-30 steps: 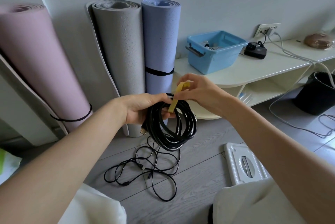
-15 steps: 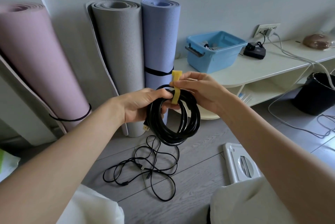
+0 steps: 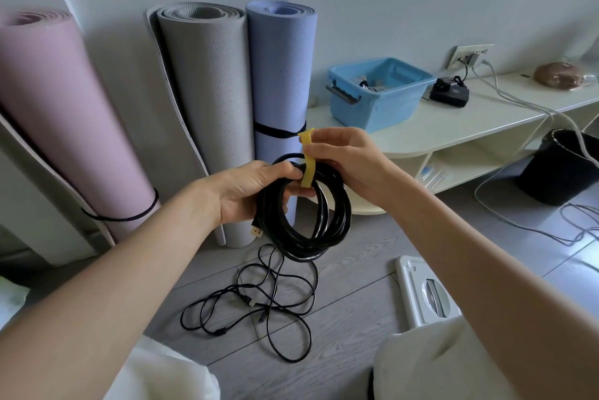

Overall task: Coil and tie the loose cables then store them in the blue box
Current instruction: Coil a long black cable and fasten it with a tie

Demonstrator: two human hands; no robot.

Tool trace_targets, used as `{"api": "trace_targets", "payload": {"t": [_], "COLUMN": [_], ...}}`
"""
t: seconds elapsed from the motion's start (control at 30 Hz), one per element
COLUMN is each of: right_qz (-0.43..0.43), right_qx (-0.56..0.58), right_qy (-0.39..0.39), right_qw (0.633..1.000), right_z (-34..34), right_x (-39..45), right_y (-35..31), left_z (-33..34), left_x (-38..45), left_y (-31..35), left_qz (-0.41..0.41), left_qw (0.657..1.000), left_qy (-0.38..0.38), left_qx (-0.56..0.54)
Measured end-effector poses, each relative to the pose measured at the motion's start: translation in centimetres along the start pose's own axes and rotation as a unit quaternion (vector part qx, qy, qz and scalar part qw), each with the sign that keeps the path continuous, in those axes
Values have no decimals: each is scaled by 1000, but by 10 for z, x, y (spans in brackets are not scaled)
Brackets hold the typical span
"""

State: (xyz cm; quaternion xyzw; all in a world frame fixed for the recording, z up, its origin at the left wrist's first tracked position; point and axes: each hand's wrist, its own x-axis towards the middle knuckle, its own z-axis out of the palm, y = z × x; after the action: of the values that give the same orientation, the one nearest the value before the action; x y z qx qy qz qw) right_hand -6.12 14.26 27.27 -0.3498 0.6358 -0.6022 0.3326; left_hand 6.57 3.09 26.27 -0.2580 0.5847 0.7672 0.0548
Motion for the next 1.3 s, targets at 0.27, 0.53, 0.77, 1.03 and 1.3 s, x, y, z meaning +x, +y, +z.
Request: {"api": "trace_targets", "payload": {"t": [0.27, 0.53, 0.77, 1.03, 1.3], "right_qz": [-46, -130, -47, -91, -162], "right_qx": [-259, -385, -294, -365, -363], "right_qy": [-6, 48, 22, 51, 100], "right_qw": [965, 913, 954, 925, 912], "right_z": [14, 23, 20, 18, 14], "right_x": [1, -1, 6, 2, 5], "right_y": [8, 10, 11, 12, 10], "left_z": [3, -2, -2, 6, 16], "left_x": [1, 2, -3, 2, -6], "left_y": [-3, -2, 1, 3, 7], "left_qz": [26, -26, -50, -65, 7], "left_qw": [995, 999, 998, 996, 999], "left_qy": [32, 33, -12, 24, 0], "left_qx": [95, 16, -24, -55, -37]}}
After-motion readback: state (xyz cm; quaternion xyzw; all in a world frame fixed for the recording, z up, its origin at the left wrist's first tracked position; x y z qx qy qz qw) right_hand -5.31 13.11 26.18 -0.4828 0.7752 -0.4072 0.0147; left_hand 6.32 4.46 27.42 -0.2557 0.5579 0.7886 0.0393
